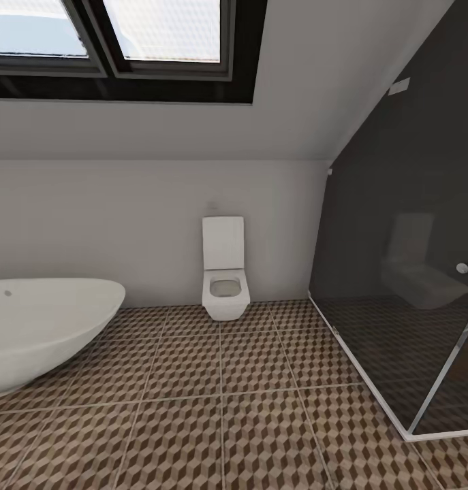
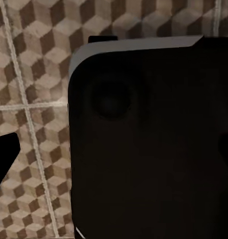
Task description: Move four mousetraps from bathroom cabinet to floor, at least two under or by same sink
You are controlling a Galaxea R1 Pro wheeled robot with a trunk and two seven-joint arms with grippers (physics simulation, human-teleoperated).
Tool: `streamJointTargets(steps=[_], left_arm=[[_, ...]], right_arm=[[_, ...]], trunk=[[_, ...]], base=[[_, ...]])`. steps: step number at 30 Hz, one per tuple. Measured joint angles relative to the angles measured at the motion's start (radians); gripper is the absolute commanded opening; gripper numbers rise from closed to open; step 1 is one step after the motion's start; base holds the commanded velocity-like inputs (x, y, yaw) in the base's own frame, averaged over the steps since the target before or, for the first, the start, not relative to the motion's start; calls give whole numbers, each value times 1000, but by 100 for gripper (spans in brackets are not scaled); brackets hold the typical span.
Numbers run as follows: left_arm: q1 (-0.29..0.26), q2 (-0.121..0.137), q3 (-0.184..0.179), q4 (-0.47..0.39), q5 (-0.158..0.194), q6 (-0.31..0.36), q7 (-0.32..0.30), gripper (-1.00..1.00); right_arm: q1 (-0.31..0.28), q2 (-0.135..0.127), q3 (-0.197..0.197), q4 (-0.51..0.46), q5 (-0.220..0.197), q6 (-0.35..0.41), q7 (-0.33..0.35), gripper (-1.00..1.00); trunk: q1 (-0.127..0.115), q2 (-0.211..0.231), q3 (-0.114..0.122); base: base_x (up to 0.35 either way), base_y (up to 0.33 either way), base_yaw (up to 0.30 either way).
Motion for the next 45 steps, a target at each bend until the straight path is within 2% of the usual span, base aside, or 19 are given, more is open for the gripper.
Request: streamJointTargets(steps=[4, 5, 6, 10, 15, 18, 22, 24, 32, 37, 40, 45], left_arm=[[0, 18, 2, -23, 1, -22, 2, 100], [0, 22, 2, -100, 2, -26, 3, 100], [-6, 25, 2, -216, 2, -23, 3, 100], [-2, 35, 3, -315, 4, 15, 5, 100], [-20, 38, 4, -416, 4, 131, 6, 100], [-54, 38, 4, -502, 4, 239, 7, 100], [-117, 39, 4, -587, 4, 325, 8, 100], [-146, 38, 5, -613, 4, 345, 8, 100], [-259, 35, 6, -658, 6, 376, 8, 100], [-286, 27, 6, -643, 6, 379, 8, 100], [-291, 25, 5, -601, 6, 374, 7, 100], [-294, 25, 4, -536, 3, 342, 6, 100]], right_arm=[[0, -2, 1, -23, 2, -22, -3, 100], [0, -3, 1, -60, 3, -205, -4, 100], [0, -3, 1, -80, 3, -225, -7, 100], [0, -4, 1, -210, 4, -241, -33, 100], [-5, -5, 1, -362, 5, -165, -84, 100], [-22, -4, 1, -491, 5, -51, -112, 100], [-68, -4, 1, -624, 5, 82, -125, 100], [-96, -4, 1, -660, 5, 116, -127, 100], [-236, -1, 2, -715, 6, 171, -132, 100], [-308, -1, 2, -719, 25, 178, -132, 100], [-338, 1, 3, -718, 43, 179, -132, 100], [-352, 2, 6, -705, 59, 179, -130, 100]], trunk=[[0, 0, 0], [0, 0, 0], [0, 0, 0], [0, 0, 0], [0, 0, 0], [0, 0, 0], [0, 0, 1], [0, 0, 0], [0, 0, 0], [0, 0, 0], [0, 0, 0], [0, 0, 0]], base=[[0, 0, 0], [0, 0, 0], [0, 0, 0], [0, 0, 0], [0, 0, 0], [0, 0, 0], [0, 0, 0], [0, 0, 0], [0, 0, 0], [0, 0, 0], [0, 0, 0], [0, 0, 0]])
